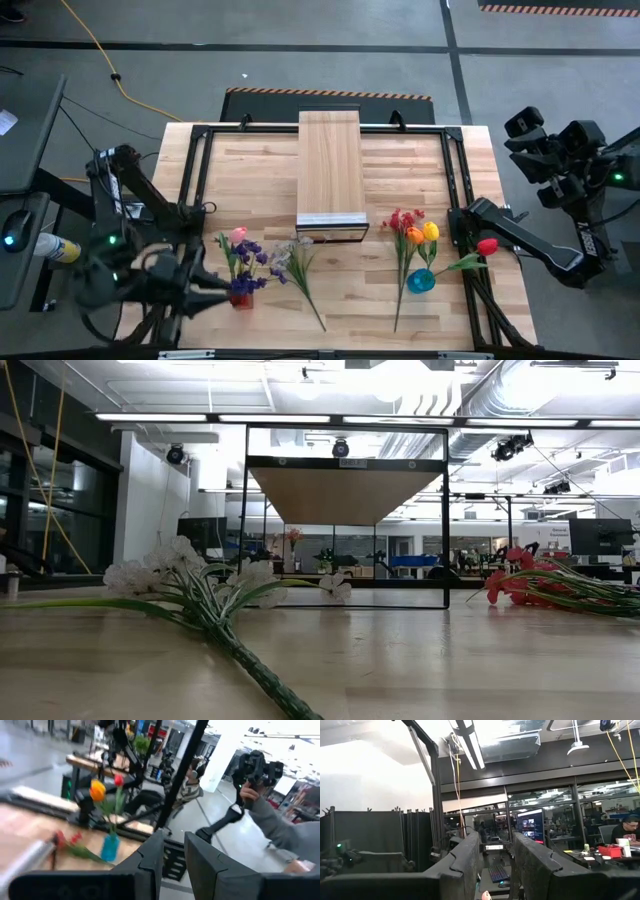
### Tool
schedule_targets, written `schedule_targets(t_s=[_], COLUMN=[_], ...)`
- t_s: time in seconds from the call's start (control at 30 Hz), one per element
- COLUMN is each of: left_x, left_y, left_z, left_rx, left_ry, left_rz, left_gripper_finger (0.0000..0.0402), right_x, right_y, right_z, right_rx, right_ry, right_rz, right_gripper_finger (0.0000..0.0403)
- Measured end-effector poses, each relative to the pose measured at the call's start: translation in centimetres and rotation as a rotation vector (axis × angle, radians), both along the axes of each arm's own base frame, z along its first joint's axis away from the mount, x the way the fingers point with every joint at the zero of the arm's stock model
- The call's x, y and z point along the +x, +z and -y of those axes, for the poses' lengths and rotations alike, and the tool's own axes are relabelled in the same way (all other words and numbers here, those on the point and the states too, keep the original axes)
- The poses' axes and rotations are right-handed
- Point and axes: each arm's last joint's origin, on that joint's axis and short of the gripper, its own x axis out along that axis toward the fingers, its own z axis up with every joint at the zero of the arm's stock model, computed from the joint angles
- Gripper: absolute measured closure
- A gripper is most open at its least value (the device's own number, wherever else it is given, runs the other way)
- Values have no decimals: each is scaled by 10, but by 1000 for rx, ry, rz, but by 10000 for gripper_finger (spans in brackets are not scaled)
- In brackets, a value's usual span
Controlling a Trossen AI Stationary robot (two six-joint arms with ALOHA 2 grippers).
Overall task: Pick and place flowers into a vace then onto a shelf
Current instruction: Put the white flowers into the red vase
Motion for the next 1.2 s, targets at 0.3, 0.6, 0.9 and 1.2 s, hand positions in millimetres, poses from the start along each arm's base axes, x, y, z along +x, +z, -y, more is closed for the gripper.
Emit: schedule_targets(t_s=[0.3,0.6,0.9,1.2], left_x=[0,26,53,94], left_y=[36,44,45,43], left_z=[-50,-82,-113,-143], left_rx=[72,65,-30,-60], left_ry=[117,307,351,453], left_rz=[120,159,213,301], left_gripper_finger=[289,289,289,289], right_x=[0,0,0,0], right_y=[0,0,0,0], right_z=[0,0,0,0], right_rx=[30,5,-26,-121], right_ry=[20,7,-7,-49], right_rz=[-6,-4,0,8], right_gripper_finger=[289,289,289,289])
